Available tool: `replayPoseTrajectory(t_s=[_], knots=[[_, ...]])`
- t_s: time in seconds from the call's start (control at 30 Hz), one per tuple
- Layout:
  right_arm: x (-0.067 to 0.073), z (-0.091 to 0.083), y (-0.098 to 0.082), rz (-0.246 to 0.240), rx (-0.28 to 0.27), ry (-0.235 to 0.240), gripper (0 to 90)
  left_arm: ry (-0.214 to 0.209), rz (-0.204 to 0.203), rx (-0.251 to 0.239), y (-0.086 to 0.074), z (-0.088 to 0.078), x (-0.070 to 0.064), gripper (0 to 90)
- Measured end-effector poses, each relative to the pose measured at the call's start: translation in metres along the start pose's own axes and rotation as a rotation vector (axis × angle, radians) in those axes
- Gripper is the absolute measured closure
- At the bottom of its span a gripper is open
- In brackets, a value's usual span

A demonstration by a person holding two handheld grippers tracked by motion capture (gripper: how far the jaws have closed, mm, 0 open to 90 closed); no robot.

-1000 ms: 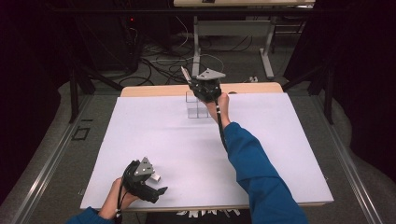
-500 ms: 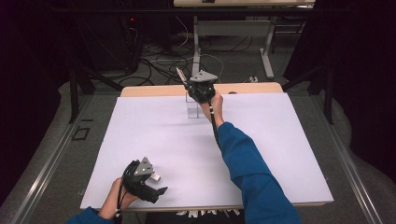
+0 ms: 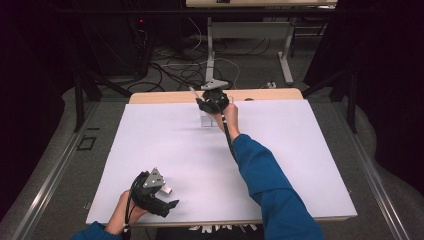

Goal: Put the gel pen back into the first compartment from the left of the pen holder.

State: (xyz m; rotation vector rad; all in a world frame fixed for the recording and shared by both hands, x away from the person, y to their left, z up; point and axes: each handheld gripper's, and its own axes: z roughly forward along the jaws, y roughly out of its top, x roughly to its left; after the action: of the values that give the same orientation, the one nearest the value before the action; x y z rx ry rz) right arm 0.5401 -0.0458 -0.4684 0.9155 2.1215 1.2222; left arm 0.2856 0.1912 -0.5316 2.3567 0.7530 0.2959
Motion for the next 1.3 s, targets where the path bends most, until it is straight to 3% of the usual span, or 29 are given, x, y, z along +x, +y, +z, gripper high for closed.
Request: replayPoseTrajectory(t_s=[0.17, 0.37, 0.77, 1.3], knots=[[0.0, -0.021, -0.004, -0.005, 0.074, 0.039, 29.3, 0.007, -0.007, -0.011, 0.0, 0.002, -0.001, 0.2], [-0.003, -0.051, -0.014, -0.016, 0.146, 0.126, 16.4, 0.012, 0.001, -0.009, 0.001, 0.002, -0.002, 0.2], [-0.002, -0.094, -0.042, -0.041, 0.24, 0.223, 11.0, 0.007, 0.005, 0.005, 0.001, 0.001, -0.002, 0.2], [-0.005, -0.145, -0.096, -0.038, 0.284, 0.268, 8.0, 0.015, 0.001, -0.008, 0.001, 0.002, -0.003, 0.2]])
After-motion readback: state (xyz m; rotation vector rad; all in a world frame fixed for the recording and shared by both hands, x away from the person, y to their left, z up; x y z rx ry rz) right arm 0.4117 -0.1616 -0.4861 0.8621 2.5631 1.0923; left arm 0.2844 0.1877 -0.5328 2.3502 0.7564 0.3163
